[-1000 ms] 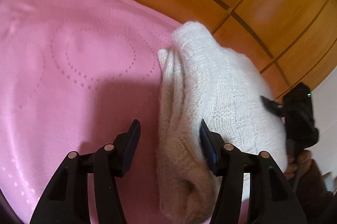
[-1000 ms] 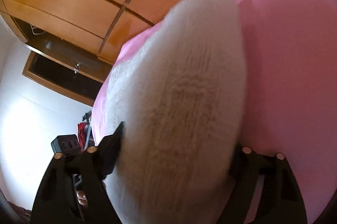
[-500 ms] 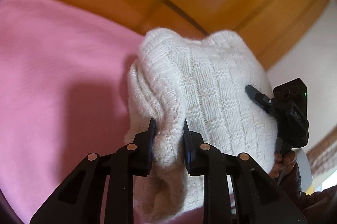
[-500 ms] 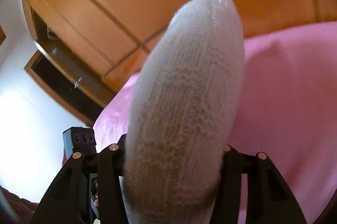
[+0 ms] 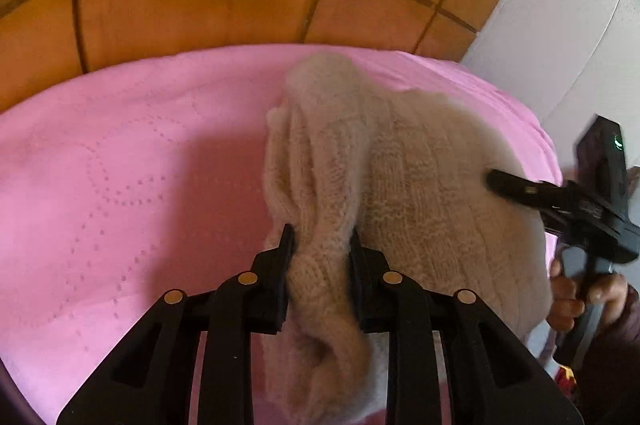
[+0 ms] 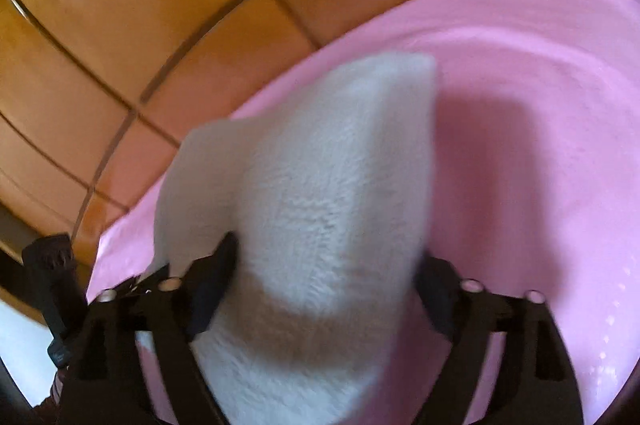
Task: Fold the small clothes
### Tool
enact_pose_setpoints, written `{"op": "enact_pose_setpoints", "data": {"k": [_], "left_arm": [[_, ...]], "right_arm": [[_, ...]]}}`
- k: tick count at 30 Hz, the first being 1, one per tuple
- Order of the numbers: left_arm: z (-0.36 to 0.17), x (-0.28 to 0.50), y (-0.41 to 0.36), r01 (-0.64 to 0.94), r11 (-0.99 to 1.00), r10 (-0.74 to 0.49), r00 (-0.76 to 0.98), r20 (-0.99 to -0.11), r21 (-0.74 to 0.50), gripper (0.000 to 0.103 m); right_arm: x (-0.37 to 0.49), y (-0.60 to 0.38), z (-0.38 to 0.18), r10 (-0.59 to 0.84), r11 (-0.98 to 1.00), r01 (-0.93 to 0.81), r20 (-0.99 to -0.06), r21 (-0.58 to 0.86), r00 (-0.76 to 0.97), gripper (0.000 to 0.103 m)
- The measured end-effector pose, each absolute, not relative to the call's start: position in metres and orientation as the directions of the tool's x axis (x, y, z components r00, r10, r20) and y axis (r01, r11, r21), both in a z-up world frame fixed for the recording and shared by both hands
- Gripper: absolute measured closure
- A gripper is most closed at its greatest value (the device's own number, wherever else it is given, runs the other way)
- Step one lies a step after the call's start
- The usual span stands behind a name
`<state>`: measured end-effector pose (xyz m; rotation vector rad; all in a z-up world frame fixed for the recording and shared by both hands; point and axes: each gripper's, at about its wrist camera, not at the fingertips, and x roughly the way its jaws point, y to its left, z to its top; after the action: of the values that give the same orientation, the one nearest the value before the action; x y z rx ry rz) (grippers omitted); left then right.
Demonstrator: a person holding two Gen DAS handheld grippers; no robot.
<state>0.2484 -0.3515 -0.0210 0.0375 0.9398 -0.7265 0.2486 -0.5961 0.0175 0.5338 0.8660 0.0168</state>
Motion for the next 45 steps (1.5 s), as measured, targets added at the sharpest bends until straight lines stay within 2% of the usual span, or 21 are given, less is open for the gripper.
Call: {"op": "enact_pose_setpoints", "data": {"k": [1,3,6,8,10,12,15,17,19,21,25,29,34,38,40,45], "left_arm": [[-0.019,0.243,-0.349,0.582,0.777,-0.535,0.406,-0.741,-0.241,0.079],[-0.018,0.239,-0.348,0.578,0.794,-0.504,0.452,-0.737,-0.188,0.079],[-0.021,0.239,-0.345,0.536,0.824,-0.478,0.48,-0.736,-0.186,0.079],[-0.025,0.244,-0.339,0.51,0.838,-0.467,0.487,-0.738,-0.193,0.079],[-0.035,0.244,-0.333,0.482,0.854,-0.446,0.491,-0.748,-0.193,0.079],[-0.037,0.25,-0.333,0.472,0.863,-0.429,0.5,-0.752,-0.179,0.079],[-0.034,0.257,-0.333,0.453,0.876,-0.404,0.5,-0.766,-0.167,0.074],[-0.028,0.257,-0.328,0.422,0.891,-0.386,0.508,-0.77,-0.168,0.055],[-0.022,0.253,-0.318,0.398,0.895,-0.395,0.505,-0.767,-0.199,0.053],[-0.015,0.242,-0.311,0.379,0.906,-0.379,0.534,-0.755,-0.187,0.044],[-0.001,0.223,-0.298,0.361,0.917,-0.364,0.578,-0.73,-0.171,0.042],[0.011,0.203,-0.283,0.334,0.931,-0.338,0.625,-0.704,-0.15,0.035],[0.02,0.181,-0.267,0.318,0.939,-0.318,0.665,-0.675,-0.129,0.035],[0.026,0.163,-0.256,0.304,0.946,-0.301,0.69,-0.659,-0.113,0.034],[0.028,0.155,-0.251,0.296,0.948,-0.296,0.696,-0.654,-0.115,0.026],[0.026,0.142,-0.245,0.275,0.955,-0.278,0.702,-0.656,-0.11,0.026]], "right_arm": [[0.241,-0.593,0.03,0.173,0.887,0.207,-0.712,0.414,0.68,0.016],[0.232,-0.581,0.052,0.136,0.909,0.185,-0.684,0.374,0.717,0.032],[0.231,-0.553,0.069,0.115,0.945,0.126,-0.667,0.302,0.736,0.041],[0.247,-0.528,0.057,0.103,0.966,0.103,-0.721,0.236,0.686,0.042],[0.265,-0.507,0.033,0.061,0.979,0.113,-0.772,0.17,0.632,0.041],[0.27,-0.491,0.019,-0.018,0.987,0.132,-0.752,0.092,0.659,0.039],[0.27,-0.495,0.029,-0.03,0.978,0.176,-0.753,0.115,0.658,0.038],[0.266,-0.492,0.032,-0.045,0.978,0.183,-0.749,0.103,0.661,0.038],[0.258,-0.491,0.037,-0.054,0.979,0.182,-0.747,0.091,0.663,0.034],[0.251,-0.485,0.043,-0.053,0.979,0.18,-0.746,0.091,0.664,0.022],[0.227,-0.474,0.046,-0.066,0.981,0.179,-0.743,0.073,0.666,0.016],[0.198,-0.468,0.048,-0.079,0.971,0.219,-0.747,0.091,0.66,0.01],[0.175,-0.459,0.054,-0.134,0.957,0.281,-0.736,0.078,0.664,0.003],[0.16,-0.454,0.063,-0.188,0.937,0.342,-0.716,0.075,0.672,0.003],[0.156,-0.452,0.067,-0.217,0.93,0.362,-0.702,0.062,0.678,0.002],[0.149,-0.439,0.071,-0.272,0.93,0.367,-0.673,-0.001,0.688,0.002]]}}
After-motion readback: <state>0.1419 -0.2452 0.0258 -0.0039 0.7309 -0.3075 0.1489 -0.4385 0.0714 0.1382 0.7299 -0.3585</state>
